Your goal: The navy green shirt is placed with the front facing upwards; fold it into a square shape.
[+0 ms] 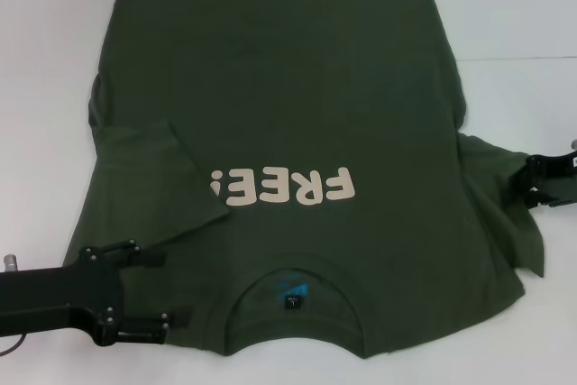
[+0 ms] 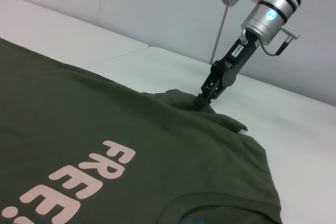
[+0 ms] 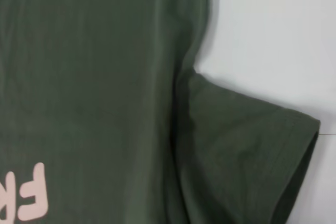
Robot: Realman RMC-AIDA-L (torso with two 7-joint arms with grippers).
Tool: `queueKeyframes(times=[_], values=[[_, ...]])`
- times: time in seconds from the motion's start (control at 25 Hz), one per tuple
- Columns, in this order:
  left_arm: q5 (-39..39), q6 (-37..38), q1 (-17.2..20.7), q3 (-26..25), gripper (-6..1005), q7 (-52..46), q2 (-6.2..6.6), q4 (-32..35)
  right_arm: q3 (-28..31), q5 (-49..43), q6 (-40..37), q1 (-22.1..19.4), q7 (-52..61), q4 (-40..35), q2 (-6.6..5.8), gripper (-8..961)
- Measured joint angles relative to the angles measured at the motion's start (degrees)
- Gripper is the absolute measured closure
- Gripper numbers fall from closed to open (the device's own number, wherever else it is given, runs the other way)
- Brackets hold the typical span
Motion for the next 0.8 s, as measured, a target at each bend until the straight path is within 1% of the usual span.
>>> queueKeyframes(times=[0.2, 0.4, 0.8], values=[[0.0, 0.0, 0.0, 0.0, 49, 0.0, 0.0, 0.0, -0.04, -0.33, 0.02, -0.03, -0.19, 0.0, -0.01, 726], [0.0, 0.0, 0.0, 0.0, 49, 0.0, 0.0, 0.0, -0.48, -0.36, -0.01, -0.02, -0.51, -0.21, 0.03, 882], [0.05, 0.0, 0.08, 0.0, 50, 0.0, 0.0, 0.0, -1.25, -0.11, -1.36, 0.03, -1.39, -0.58, 0.13, 908]])
